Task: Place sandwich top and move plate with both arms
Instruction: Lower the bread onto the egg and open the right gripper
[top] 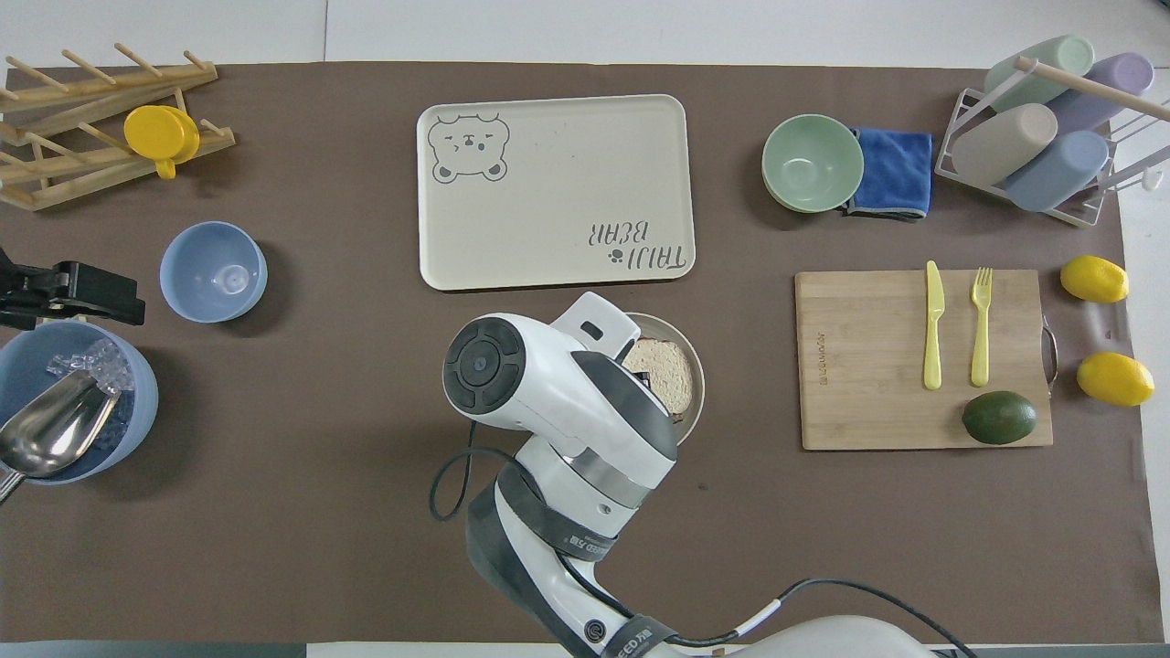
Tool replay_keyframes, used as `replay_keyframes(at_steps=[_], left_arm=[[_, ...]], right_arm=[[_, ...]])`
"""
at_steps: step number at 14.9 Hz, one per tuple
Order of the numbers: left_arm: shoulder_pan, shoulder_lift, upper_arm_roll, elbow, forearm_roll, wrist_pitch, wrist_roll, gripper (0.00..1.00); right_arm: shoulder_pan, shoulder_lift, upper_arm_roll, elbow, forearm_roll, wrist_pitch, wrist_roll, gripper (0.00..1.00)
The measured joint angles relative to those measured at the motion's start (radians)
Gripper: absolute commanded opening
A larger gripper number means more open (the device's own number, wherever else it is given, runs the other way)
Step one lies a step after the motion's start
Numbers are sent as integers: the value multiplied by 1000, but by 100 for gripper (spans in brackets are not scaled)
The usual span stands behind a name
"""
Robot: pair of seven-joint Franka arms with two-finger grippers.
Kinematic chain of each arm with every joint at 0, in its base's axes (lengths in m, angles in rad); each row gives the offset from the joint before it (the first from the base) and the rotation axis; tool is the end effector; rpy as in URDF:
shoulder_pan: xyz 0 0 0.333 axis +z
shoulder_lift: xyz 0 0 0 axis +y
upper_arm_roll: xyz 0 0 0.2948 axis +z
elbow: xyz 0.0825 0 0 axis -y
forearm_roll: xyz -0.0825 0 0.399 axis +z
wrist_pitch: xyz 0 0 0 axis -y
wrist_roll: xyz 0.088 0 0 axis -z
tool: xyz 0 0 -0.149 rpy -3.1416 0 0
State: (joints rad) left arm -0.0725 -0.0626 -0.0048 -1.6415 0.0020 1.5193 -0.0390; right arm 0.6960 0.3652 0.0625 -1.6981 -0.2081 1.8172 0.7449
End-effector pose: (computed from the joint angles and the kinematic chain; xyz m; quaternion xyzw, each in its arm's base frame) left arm 0.5409 -0.0417 0.5577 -0.9994 0.0191 0.0297 0.0029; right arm 0.4711 0.4089 0.2992 0.9879 0.0435 -0.0303 0.1455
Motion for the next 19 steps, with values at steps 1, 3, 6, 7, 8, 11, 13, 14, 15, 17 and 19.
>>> replay_keyframes(at_steps=[1,3,6,7,8,11,13,14,15,17,19], left_arm=[[0,0,0,0,0,0,0,100],[0,0,0,0,0,0,0,100],[0,0,1,0,0,0,-1,100],[0,0,1,0,0,0,-1,100],[1,0,1,0,0,0,-1,100],[1,0,3,0,0,0,-1,100],[1,0,3,-1,0,0,-1,100],[1,0,3,-1,0,0,-1,100],[1,0,4,-1,0,0,-1,100],[2,0,5,-1,0,0,-1,100],[2,0,5,-1,0,0,-1,100]], right_arm=[[7,-7,1,-22,0,18,10,0],[17,-19,3,-66,0,62,17,0],[15,-30,2,-108,0,138,17,15],[12,-31,2,-114,0,157,17,18],[10,-31,2,-118,0,170,17,28],[8,-31,2,-132,43,231,17,58],[7,-31,2,-139,85,279,17,62],[7,-32,2,-136,91,288,17,75],[4,-33,2,-128,92,290,18,87],[-30,-49,-1,-95,93,274,20,100],[-106,-98,-2,-61,94,217,-29,100]])
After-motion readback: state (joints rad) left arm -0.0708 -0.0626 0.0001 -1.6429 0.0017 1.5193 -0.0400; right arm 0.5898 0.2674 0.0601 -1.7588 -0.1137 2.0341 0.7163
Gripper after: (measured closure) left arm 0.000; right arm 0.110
